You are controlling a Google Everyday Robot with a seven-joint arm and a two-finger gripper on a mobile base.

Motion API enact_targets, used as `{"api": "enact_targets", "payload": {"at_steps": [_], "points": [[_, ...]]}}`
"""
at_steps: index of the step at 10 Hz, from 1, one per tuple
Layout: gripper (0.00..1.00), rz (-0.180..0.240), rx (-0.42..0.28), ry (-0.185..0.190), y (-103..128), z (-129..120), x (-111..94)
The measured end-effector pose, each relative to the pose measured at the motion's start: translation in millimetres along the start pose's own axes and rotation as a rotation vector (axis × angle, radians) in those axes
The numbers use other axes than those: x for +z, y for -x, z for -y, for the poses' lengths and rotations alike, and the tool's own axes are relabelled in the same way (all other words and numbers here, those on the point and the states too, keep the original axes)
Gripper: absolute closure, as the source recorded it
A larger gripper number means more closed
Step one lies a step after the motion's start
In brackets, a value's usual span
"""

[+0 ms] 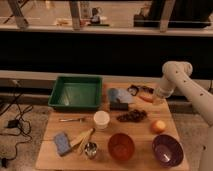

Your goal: Place pepper in paper cup

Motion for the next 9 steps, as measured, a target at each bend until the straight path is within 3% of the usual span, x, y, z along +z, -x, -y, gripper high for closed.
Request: {"api": "enact_targets", "payload": {"at_steps": [2,5,7,9], "points": [[0.96,-0.026,-0.045,-0.038,13,-22,-3],[0.96,-0.005,-0.096,-0.084,27,-52,-32],[0.96,0.066,-0.102,-0.079,37,-66,-57],[0.96,0.15,-0.081,-0.038,45,-84,-69]]}}
